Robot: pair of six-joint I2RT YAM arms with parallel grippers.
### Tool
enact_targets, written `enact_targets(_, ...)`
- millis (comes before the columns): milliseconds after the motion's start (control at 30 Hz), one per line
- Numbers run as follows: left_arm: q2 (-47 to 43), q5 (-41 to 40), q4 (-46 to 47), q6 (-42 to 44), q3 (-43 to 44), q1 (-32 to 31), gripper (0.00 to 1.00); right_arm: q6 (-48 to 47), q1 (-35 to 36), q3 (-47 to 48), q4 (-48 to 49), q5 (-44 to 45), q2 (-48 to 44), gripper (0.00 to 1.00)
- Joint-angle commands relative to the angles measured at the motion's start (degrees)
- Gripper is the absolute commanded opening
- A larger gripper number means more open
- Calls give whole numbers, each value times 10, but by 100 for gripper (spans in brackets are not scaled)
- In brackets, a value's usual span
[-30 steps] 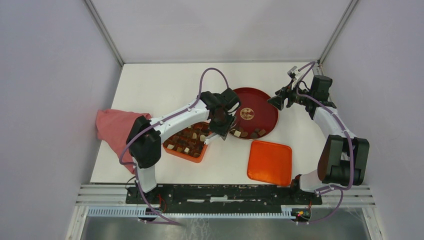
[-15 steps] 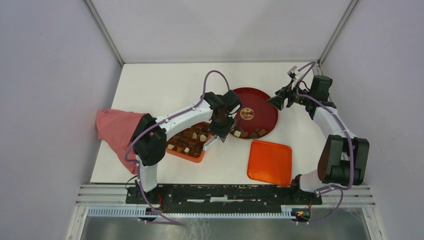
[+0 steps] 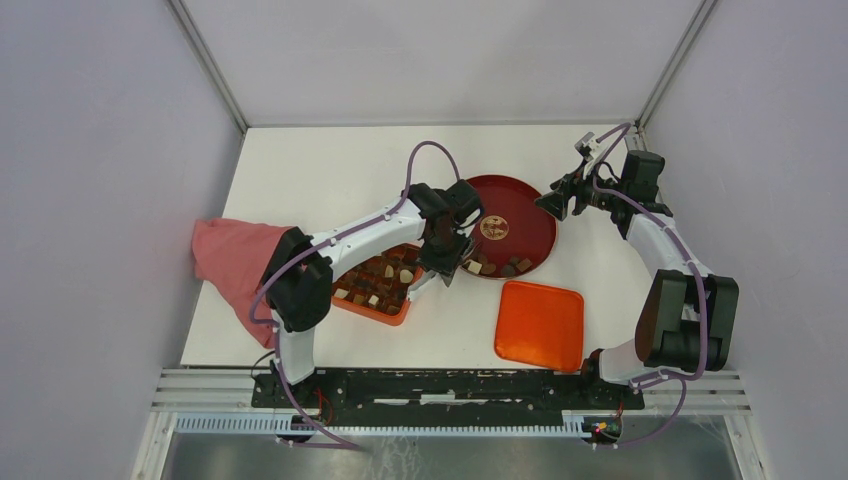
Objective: Pack the chocolate
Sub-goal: Pick up the fake chocolate from the plate.
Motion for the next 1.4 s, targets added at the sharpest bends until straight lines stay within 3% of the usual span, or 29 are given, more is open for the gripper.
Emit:
enact_targets(0, -23, 6, -6, 21, 20, -2, 47, -7, 3, -2, 20, -18, -1, 74)
enact_targets(1367, 39, -70, -67, 20, 79, -31, 48, -7, 3, -1, 20, -21, -4, 75)
